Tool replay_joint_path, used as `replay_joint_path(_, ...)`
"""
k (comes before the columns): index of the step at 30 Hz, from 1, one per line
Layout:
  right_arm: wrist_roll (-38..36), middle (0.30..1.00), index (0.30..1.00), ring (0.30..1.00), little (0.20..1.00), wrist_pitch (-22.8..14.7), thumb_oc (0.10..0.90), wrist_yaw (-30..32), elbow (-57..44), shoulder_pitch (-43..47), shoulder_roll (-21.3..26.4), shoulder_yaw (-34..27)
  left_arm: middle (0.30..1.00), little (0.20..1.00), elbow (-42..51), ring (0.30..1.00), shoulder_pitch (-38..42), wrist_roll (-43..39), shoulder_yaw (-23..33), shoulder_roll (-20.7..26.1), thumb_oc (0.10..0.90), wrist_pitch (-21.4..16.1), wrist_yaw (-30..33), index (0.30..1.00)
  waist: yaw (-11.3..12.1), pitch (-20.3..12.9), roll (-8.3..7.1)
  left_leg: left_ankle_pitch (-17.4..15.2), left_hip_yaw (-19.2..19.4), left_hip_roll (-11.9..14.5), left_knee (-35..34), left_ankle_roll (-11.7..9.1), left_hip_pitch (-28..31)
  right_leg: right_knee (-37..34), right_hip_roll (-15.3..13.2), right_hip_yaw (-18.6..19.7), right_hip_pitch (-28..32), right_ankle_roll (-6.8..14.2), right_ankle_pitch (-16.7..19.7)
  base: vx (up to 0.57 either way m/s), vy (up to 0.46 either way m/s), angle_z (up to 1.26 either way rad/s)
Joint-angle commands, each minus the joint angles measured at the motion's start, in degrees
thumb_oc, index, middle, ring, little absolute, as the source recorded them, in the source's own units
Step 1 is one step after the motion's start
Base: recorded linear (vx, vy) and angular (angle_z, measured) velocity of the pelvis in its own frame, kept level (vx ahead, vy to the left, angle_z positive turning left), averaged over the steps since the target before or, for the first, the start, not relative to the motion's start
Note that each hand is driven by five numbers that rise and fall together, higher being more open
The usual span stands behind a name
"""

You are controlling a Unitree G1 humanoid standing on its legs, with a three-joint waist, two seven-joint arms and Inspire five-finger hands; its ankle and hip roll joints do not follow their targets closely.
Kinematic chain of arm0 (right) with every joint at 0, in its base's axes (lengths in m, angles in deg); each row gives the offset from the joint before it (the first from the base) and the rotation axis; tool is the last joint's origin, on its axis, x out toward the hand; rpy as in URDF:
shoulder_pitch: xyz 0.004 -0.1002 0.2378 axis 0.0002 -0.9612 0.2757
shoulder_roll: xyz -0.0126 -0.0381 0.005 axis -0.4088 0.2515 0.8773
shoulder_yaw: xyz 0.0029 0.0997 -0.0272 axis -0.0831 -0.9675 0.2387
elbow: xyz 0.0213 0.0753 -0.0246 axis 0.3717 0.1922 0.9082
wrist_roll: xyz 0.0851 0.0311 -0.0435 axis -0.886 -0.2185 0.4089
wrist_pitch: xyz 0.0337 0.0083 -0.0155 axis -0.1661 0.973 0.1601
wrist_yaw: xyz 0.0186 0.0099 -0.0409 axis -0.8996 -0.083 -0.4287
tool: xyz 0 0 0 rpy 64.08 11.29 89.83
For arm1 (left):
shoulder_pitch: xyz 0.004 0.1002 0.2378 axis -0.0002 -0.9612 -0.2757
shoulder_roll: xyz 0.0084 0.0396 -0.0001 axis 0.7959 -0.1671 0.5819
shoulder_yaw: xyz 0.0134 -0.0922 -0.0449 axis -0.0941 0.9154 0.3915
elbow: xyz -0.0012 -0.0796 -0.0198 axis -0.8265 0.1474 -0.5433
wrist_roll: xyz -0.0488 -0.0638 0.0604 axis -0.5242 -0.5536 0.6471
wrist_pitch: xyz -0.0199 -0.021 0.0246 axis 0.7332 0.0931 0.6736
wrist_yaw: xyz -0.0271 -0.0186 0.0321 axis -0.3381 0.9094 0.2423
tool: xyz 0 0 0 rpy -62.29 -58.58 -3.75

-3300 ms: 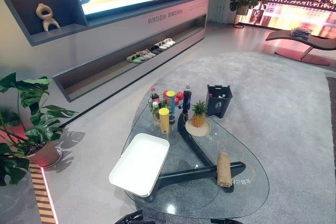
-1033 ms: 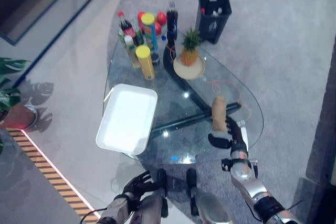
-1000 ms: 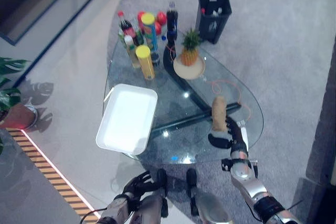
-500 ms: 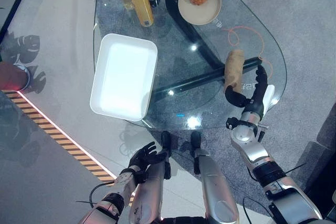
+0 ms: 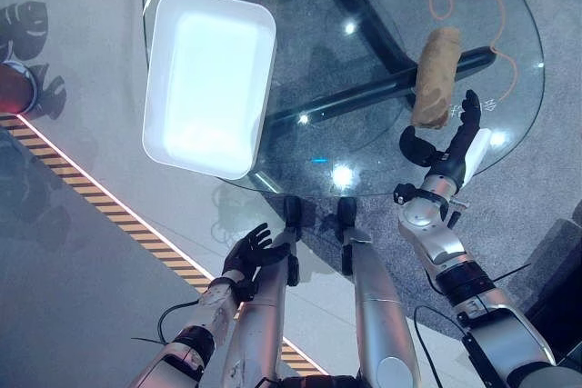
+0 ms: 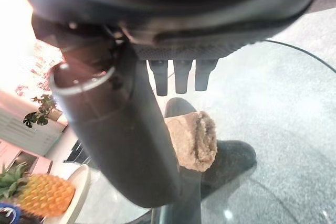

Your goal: Wipe the table with a cloth and put it in the basket.

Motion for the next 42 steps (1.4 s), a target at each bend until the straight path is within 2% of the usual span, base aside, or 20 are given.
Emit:
replay_joint_path(1,-0.5,0.9,0.9,0.9,0.9,-4.4,0.8,3.7,-5.2,2.9,3.3,-3.4,0.9,0.9,1.5,0.9,-3.0,-1.4,-3.6,-3.2,0.8,0.4,0.0,0.9,-0.5,-1.3,0.65,-7.5,-1.5,-1.1,11.7,1.3,-4.3,-6.3,0.7,-0.6,0.0,1.6,4.9,0.0,0.0,0.0)
replay_joint_path(7,-1.9,0.9,0.9,0.9,0.9,-3.7,0.8,5.3,-4.2,6.0,4.6,-3.9,0.9,0.9,3.2,0.9,-2.2,-1.8,-4.3,-3.0,0.8,1.2,0.8,0.9,0.2,-1.3,1.05,-7.4,-2.0,-1.3,13.1,1.6,-7.1,-5.1,0.6,-0.6,-3.2,1.7,5.3,0.01,0.003,0.03)
replay_joint_path(14,-5.3,0.9,0.9,0.9,0.9,-5.3,0.8,6.2,-1.7,9.2,6.7,-5.3,0.9,0.9,4.7,0.9,-1.6,-3.1,-4.6,-2.1,0.8,2.5,1.2,0.9,0.8,-1.3,1.49,-7.3,-2.7,-1.6,14.3,1.8,-9.9,-4.2,0.7,-0.7,-6.1,1.9,6.0,0.0,0.001,0.0)
replay_joint_path(27,-13.6,0.9,0.9,0.9,0.9,-5.1,0.8,3.4,8.2,13.7,8.0,-4.9,0.9,0.9,4.7,0.9,-0.1,-3.7,-5.5,-1.5,0.8,2.5,1.0,0.9,1.6,-1.3,1.99,-7.2,-2.7,-1.8,14.8,1.8,-11.9,-4.2,0.5,-1.0,-8.1,2.1,6.7,0.0,0.001,0.01)
replay_joint_path(37,-14.2,0.9,0.9,0.9,0.9,-6.0,0.8,1.9,11.5,16.5,9.6,-3.7,0.9,0.9,5.5,0.9,-0.3,-4.2,-7.0,-1.2,0.8,3.0,1.0,0.9,2.2,-1.3,2.32,-7.5,-3.1,-2.2,15.3,1.7,-13.5,-3.8,0.5,-1.1,-9.6,2.4,7.0,0.0,0.0,0.0)
replay_joint_path(42,-14.1,0.9,0.9,0.9,0.9,-4.8,0.8,2.1,12.0,18.5,11.4,-3.0,0.9,0.9,6.6,0.9,-0.4,-5.0,-7.3,-0.5,0.8,2.3,0.7,0.9,2.5,-1.3,2.4,-7.3,-3.3,-2.4,15.5,1.7,-14.7,-3.8,0.4,-1.3,-10.6,2.5,7.1,0.0,0.0,0.0)
